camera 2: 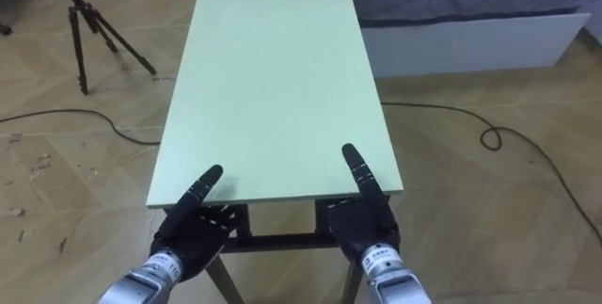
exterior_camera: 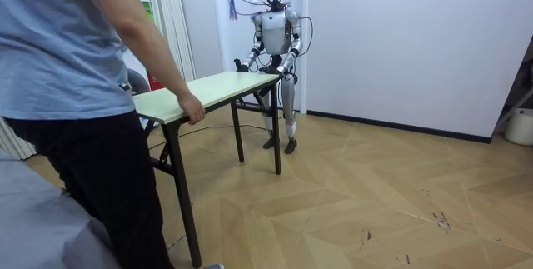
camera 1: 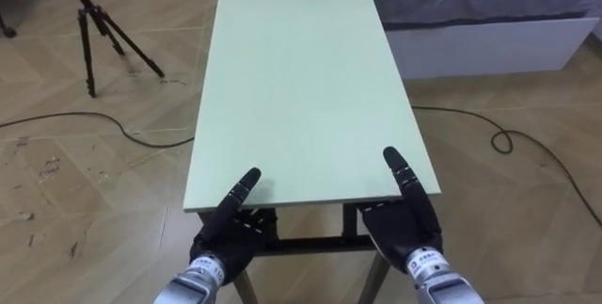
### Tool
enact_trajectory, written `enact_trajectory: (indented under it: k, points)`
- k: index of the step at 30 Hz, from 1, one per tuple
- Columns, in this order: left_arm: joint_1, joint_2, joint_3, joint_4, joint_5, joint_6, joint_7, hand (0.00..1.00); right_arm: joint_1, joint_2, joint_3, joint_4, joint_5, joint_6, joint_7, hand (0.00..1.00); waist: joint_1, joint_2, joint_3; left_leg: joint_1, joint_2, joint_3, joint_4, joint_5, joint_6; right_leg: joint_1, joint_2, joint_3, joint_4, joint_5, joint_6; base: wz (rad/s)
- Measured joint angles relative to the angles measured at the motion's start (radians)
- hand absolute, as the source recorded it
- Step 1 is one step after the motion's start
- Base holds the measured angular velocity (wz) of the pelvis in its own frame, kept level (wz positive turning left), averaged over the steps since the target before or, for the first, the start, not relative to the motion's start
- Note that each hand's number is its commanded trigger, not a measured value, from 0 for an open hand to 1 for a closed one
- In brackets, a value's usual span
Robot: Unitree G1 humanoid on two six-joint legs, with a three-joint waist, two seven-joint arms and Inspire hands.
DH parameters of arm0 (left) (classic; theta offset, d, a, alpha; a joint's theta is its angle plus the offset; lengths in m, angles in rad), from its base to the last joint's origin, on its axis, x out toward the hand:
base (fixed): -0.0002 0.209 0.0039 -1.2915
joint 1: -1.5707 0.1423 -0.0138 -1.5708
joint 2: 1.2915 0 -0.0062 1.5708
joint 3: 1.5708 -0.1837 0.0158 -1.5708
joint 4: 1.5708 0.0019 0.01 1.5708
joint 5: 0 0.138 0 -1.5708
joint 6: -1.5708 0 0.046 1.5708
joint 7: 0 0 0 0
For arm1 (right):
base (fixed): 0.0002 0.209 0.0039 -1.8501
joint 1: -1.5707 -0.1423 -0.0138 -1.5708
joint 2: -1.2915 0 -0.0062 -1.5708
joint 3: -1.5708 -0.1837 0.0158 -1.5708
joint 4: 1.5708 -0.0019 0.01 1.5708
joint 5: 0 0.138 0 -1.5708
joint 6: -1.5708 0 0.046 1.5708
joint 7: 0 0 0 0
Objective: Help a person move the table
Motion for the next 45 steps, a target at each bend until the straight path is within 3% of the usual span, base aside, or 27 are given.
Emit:
enact_trajectory:
  k: [3, 13, 15, 16, 17, 24, 31, 35, 45]
  points:
    - [-0.006, -0.021, 0.015, -0.001, -0.019, -0.004, 0.023, 0.00, -0.001, 0.021, -0.024, 0.000, -0.001, -0.003, -0.013, 0.00, -0.001, -0.002, 0.0006, -0.002, -0.001, -0.004, 0.000, 0.000, 0.000, 0.000, -0.002, -0.011, 0.000, 0.000, 0.000, 0.05]
    - [-0.009, -0.028, 0.024, -0.041, -0.039, -0.004, 0.104, 0.00, -0.010, 0.027, -0.029, 0.000, -0.001, -0.003, -0.020, 0.00, -0.007, -0.007, 0.0026, -0.012, -0.001, -0.014, 0.001, 0.000, 0.000, -0.005, -0.002, -0.016, -0.001, 0.000, 0.000, 0.01]
    - [-0.009, -0.029, 0.024, -0.045, -0.039, -0.004, 0.110, 0.51, -0.010, 0.027, -0.029, 0.000, -0.001, -0.004, -0.020, 0.00, -0.007, -0.010, 0.0038, -0.013, -0.001, -0.014, 0.001, 0.000, 0.000, -0.006, -0.002, -0.015, -0.001, 0.000, 0.000, 0.00]
    - [-0.009, -0.029, 0.025, -0.046, -0.039, -0.004, 0.113, 0.73, -0.010, 0.027, -0.029, 0.000, -0.001, -0.004, -0.020, 0.54, -0.007, -0.011, 0.0036, -0.013, -0.001, -0.015, 0.001, 0.000, 0.000, -0.006, -0.001, -0.014, -0.001, 0.000, 0.000, 0.00]
    - [-0.009, -0.029, 0.025, -0.048, -0.039, -0.004, 0.117, 1.00, -0.010, 0.027, -0.029, 0.000, -0.001, -0.004, -0.020, 1.00, -0.007, -0.012, 0.0035, -0.013, -0.001, -0.015, 0.001, 0.000, 0.000, -0.006, -0.001, -0.014, -0.001, 0.000, 0.000, 0.00]
    - [-0.009, -0.030, 0.027, -0.053, -0.060, -0.005, 0.126, 1.00, -0.010, 0.028, -0.030, 0.000, -0.006, -0.004, -0.020, 1.00, -0.006, -0.014, 0.0027, -0.013, -0.001, -0.016, 0.002, 0.000, 0.000, -0.005, -0.002, -0.016, -0.001, 0.000, 0.000, 0.00]
    - [-0.004, -0.059, 0.025, -0.102, -0.059, 0.003, 0.114, 1.00, -0.010, 0.027, -0.028, 0.035, -0.014, -0.028, -0.107, 1.00, 0.021, -0.017, 0.0034, -0.013, 0.000, -0.019, 0.001, 0.000, 0.000, -0.006, -0.001, -0.014, -0.001, 0.000, 0.000, 0.01]
    - [-0.003, -0.060, 0.017, -0.102, -0.056, 0.005, 0.119, 1.00, -0.010, 0.031, -0.026, 0.035, -0.048, -0.048, -0.113, 1.00, 0.024, -0.019, 0.0046, -0.013, 0.000, -0.021, 0.000, 0.000, 0.000, -0.006, -0.001, -0.015, -0.001, 0.000, 0.000, 0.00]
    - [-0.004, -0.058, 0.015, -0.102, -0.042, 0.004, 0.121, 1.00, -0.010, 0.033, -0.026, 0.035, -0.049, -0.049, -0.114, 1.00, 0.025, -0.020, 0.0042, -0.013, -0.001, -0.021, 0.000, 0.000, 0.000, -0.006, -0.001, -0.014, -0.001, 0.000, 0.000, 0.00]
